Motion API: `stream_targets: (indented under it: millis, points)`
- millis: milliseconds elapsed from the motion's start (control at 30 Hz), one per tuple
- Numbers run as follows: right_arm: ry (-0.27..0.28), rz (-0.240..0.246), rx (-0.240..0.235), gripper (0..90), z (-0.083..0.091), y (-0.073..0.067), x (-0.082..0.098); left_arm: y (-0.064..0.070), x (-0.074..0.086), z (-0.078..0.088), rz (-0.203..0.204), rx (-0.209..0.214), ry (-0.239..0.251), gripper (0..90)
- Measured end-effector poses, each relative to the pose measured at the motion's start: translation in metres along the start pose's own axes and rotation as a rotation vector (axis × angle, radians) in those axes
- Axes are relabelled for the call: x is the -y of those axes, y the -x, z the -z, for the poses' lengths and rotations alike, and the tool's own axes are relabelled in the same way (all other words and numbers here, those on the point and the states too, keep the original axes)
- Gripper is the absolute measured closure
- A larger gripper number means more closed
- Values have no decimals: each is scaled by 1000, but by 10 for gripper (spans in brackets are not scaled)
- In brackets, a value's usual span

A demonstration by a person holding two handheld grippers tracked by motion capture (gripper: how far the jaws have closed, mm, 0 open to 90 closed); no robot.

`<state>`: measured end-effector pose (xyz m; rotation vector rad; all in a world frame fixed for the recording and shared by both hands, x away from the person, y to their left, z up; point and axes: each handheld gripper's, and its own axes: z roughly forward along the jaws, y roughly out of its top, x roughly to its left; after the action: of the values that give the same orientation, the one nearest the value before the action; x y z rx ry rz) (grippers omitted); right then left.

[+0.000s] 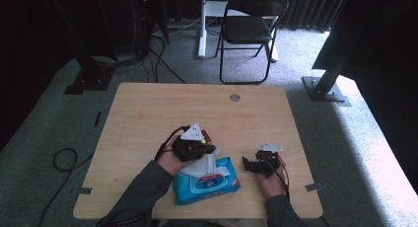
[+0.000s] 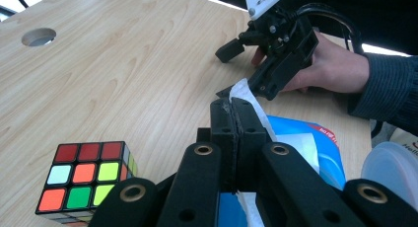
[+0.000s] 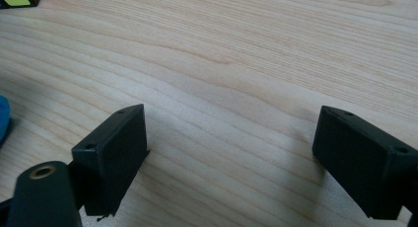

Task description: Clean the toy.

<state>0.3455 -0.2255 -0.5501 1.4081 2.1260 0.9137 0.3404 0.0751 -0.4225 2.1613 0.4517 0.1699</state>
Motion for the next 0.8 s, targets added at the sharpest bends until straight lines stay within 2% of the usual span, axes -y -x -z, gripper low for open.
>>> stream_targets:
  millis: [133, 333, 767, 800]
  points:
    - [0, 1, 0, 130, 0, 0, 0, -1, 0, 2, 7, 5, 7, 894]
    - [0, 0, 0, 130, 0, 0, 0, 1, -3, 6, -9, 10, 18, 895]
    - [1, 0, 0, 131, 0, 0, 0, -1, -6, 17, 3, 12, 72, 895]
    - [0, 0, 0, 130, 0, 0, 0, -3, -7, 21, 12, 3, 90, 895]
